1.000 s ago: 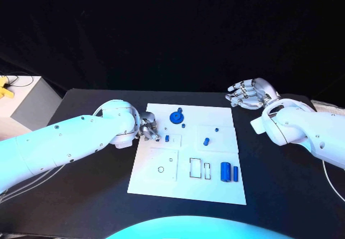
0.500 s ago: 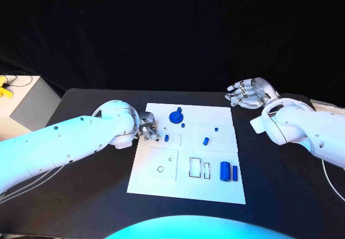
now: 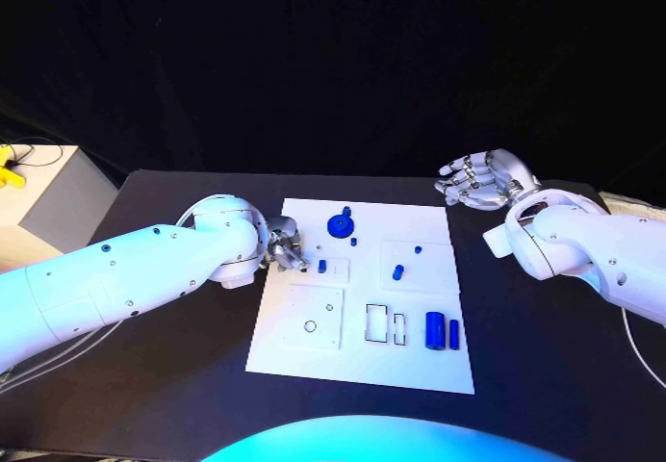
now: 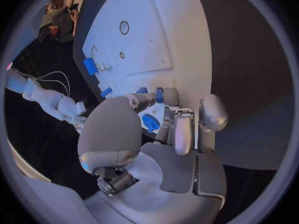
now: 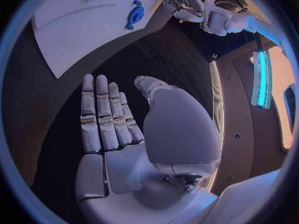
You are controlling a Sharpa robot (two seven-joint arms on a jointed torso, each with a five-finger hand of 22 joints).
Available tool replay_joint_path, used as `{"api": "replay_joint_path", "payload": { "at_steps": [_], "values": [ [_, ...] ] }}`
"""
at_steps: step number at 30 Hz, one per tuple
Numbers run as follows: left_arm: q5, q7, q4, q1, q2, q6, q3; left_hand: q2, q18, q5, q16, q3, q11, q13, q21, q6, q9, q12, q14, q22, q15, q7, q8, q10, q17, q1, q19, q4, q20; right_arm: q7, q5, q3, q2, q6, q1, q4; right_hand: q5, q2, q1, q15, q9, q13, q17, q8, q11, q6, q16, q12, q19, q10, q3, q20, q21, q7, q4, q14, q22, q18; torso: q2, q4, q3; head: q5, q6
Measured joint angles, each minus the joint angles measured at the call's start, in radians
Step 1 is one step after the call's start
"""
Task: Assemble the parts on the task board
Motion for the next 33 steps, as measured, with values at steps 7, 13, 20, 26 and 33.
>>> {"api": "replay_joint_path", "payload": {
  "at_steps": [7,13,20,26,33],
  "values": [
    [0.0,0.0,-0.003,0.0,0.002,0.003,0.0,-0.001,0.0,-0.001,0.0,0.0,0.0,0.0,0.0,0.0,0.0,0.0,0.0,0.0,0.0,0.0,0.0,0.0,0.0,-0.001,0.0,0.0,0.0,0.0,0.0,0.0,0.0,0.0,0.0,0.0,0.0,0.0,0.0,0.0,0.0,0.0,0.0,0.0,0.0,0.0,0.0,0.0,0.0,0.0,0.0,0.0,0.0,0.0,0.0,0.0,0.0,0.0,0.0,-0.0006,0.0017,0.001,-0.001],
    [0.001,-0.001,-0.008,0.001,0.006,0.004,0.001,0.007,0.0,-0.001,0.0,0.005,0.0,-0.005,0.0,0.002,0.0,0.0,0.0,0.0,0.0,-0.002,0.001,0.001,0.0,-0.015,0.0,0.005,0.0,0.0,0.0,0.0,0.0,0.0,0.0,0.0,0.006,0.0,0.0,-0.004,-0.001,-0.002,0.0,0.0,0.0,0.0,-0.004,0.0,0.0,0.0,0.0,0.0,0.0,0.0,0.0,0.004,-0.003,0.0,0.0,-0.0013,0.0024,0.001,-0.002],
    [0.004,0.0,-0.013,0.001,0.009,0.005,0.001,-0.007,0.0,-0.004,0.0,0.054,-0.007,-0.014,0.0,0.007,-0.002,0.0,0.0,-0.002,0.0,-0.007,0.014,0.008,0.0,-0.07,0.0,-0.039,0.0,0.0,0.0,0.0,-0.002,0.0,-0.001,0.001,0.033,0.0,0.0,0.0,-0.002,-0.011,-0.003,0.0,0.0,0.0,-0.011,0.004,0.0,0.0,0.0,0.0,0.0,0.0,0.0,0.007,-0.014,0.0,0.0,-0.0014,0.0031,-0.001,-0.003],
    [0.006,0.0,-0.019,0.001,0.013,0.006,0.001,-0.029,0.0,-0.007,0.0,0.093,-0.007,-0.019,0.0,0.018,-0.016,0.0,0.0,-0.005,-0.007,-0.017,0.018,0.011,0.0,-0.121,0.0,-0.098,0.0,0.0,0.0,0.0,-0.002,0.0,-0.001,0.001,0.039,0.0,0.0,0.0,-0.002,-0.013,-0.003,0.0,0.0,0.0,-0.011,0.004,0.0,0.0,0.0,0.0,0.0,0.0,0.0,0.007,-0.016,0.0,0.0,-0.0013,0.0032,-0.003,-0.004],
    [0.009,-0.001,-0.022,0.001,0.014,0.008,0.001,-0.04,0.0,-0.013,0.0,0.035,-0.01,-0.025,0.0,0.03,-0.028,0.0,0.0,-0.007,-0.007,-0.026,0.018,0.009,0.0,-0.14,0.004,-0.075,-0.004,0.0,0.0,0.0,-0.004,0.0,-0.001,0.002,0.045,0.0,0.0,0.0,-0.002,-0.014,-0.004,0.0,0.0,-0.002,-0.011,0.004,0.0,0.0,0.0,0.0,0.0,0.002,0.0,0.007,-0.019,0.0,0.0,-0.0012,0.0025,-0.004,-0.004]
  ]
}}
